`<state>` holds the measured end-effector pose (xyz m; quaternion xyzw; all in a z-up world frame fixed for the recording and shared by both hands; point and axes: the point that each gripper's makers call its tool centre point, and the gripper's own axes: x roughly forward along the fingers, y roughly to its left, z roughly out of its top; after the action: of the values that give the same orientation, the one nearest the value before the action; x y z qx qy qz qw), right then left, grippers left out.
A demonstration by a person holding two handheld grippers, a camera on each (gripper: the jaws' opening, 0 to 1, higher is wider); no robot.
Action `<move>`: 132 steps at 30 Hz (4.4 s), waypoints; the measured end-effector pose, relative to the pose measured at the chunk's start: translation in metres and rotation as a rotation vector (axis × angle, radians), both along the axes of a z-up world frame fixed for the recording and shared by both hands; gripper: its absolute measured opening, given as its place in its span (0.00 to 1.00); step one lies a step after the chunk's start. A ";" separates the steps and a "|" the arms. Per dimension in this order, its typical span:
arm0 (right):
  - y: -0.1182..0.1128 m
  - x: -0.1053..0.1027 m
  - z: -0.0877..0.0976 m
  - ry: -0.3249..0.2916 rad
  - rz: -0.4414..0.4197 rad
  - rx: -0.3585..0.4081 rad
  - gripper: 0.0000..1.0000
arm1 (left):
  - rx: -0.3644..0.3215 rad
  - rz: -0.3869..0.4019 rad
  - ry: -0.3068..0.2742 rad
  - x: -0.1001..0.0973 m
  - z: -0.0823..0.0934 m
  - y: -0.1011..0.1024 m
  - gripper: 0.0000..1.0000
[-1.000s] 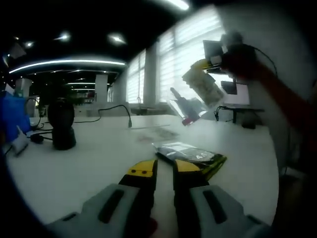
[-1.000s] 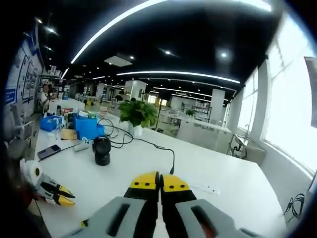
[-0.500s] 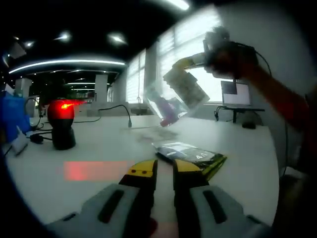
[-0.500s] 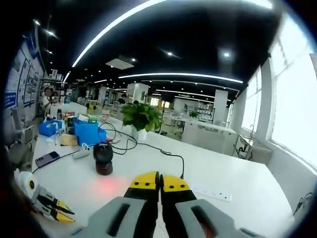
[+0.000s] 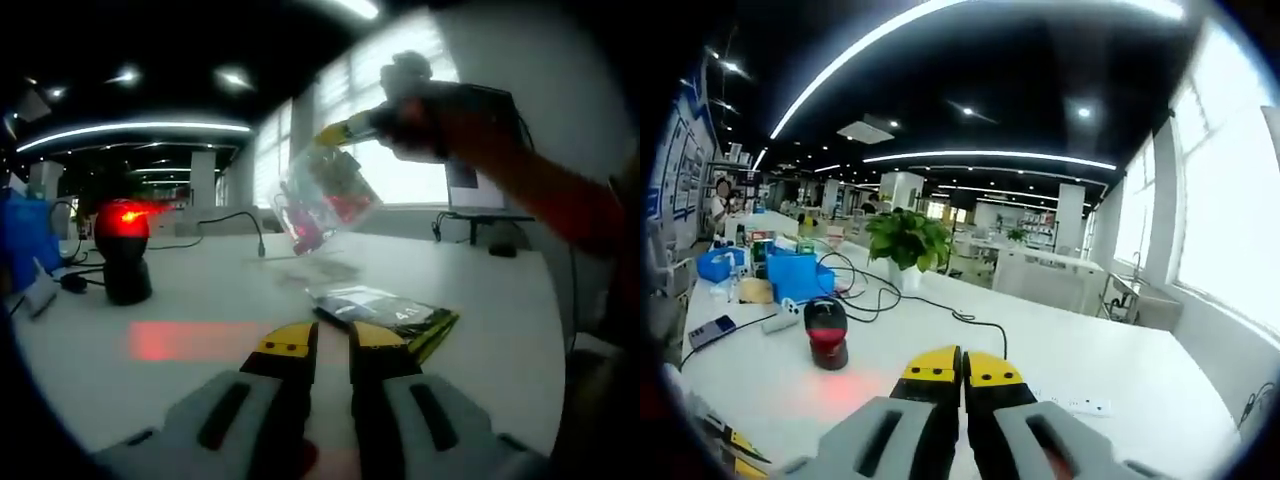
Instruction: Clip sheet goods on table flip sheet goods clip sheet goods scan sheet goods put sheet goods back to table
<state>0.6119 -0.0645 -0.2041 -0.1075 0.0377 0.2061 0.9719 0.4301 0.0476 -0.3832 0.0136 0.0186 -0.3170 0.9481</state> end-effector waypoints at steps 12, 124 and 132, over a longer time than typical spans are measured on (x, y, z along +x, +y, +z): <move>0.026 0.015 -0.003 -0.043 -0.027 -0.017 0.00 | -0.001 -0.005 -0.008 -0.003 0.002 -0.002 0.06; 0.087 0.032 -0.010 -0.167 -0.109 0.069 0.00 | -0.021 -0.004 -0.014 -0.003 0.005 0.000 0.06; 0.063 0.030 -0.007 -0.135 -0.066 0.046 0.00 | -0.016 -0.001 -0.014 -0.003 0.004 -0.001 0.06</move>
<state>0.6420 -0.0014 -0.2107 -0.0974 -0.0289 0.1671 0.9807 0.4267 0.0467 -0.3788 0.0084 0.0097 -0.3174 0.9482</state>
